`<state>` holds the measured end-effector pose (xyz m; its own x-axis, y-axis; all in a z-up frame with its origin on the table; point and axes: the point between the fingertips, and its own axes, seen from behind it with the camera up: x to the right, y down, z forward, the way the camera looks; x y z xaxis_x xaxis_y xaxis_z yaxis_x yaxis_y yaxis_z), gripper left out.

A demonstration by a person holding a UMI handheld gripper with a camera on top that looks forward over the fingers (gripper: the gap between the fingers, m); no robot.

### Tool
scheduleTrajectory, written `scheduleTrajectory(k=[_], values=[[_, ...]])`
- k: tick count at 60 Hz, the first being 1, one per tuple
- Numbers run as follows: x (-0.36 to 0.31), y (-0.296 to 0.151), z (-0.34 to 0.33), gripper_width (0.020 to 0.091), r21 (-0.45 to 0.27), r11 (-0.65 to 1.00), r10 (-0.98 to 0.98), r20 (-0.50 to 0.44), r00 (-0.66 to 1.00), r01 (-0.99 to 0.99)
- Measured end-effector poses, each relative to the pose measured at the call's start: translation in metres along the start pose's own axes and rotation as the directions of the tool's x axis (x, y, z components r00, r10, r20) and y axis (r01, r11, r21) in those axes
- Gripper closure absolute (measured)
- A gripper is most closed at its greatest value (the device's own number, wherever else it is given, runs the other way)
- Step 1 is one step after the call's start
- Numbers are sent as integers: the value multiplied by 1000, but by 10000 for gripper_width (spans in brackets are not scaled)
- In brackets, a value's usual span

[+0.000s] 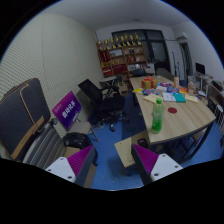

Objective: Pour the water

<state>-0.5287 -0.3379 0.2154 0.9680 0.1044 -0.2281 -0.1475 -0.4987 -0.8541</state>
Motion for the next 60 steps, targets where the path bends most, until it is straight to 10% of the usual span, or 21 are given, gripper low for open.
scheduleTrajectory(k=[28,60], values=[[117,-34,63,303,201,976,-64,-87,994,81],[265,-75,283,316,310,932,-140,-175,974,190]])
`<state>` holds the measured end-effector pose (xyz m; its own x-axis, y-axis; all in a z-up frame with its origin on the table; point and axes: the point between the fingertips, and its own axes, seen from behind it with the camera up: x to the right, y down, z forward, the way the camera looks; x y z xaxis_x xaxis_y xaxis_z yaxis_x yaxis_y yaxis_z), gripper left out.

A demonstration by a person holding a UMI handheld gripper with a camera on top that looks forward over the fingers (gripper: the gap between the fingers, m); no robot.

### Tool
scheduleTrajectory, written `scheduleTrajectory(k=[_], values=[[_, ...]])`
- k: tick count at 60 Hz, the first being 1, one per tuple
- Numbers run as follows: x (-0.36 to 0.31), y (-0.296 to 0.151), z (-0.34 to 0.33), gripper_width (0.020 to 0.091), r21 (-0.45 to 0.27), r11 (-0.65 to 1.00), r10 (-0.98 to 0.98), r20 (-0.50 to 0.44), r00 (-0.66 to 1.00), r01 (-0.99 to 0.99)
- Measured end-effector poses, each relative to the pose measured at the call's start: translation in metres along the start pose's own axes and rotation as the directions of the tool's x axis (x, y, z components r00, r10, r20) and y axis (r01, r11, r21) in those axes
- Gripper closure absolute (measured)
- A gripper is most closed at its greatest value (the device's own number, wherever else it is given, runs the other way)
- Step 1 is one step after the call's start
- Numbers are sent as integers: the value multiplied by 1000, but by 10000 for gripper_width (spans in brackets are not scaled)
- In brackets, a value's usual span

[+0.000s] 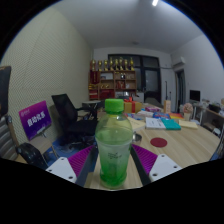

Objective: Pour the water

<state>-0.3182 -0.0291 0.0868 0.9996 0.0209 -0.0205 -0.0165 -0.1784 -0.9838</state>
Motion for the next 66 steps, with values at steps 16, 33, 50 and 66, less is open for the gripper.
scheduleTrajectory(k=[16,33,50,66], values=[[-2,24,26,615,5,1000,-18,89,996,18],[-35,1,43,709,-108,990,113,194,974,-93],[-95,-104,96,710,-301,514,857,209,470,-803],[-85,-94,112,709,-461,-262,957,-9,-291,-848]])
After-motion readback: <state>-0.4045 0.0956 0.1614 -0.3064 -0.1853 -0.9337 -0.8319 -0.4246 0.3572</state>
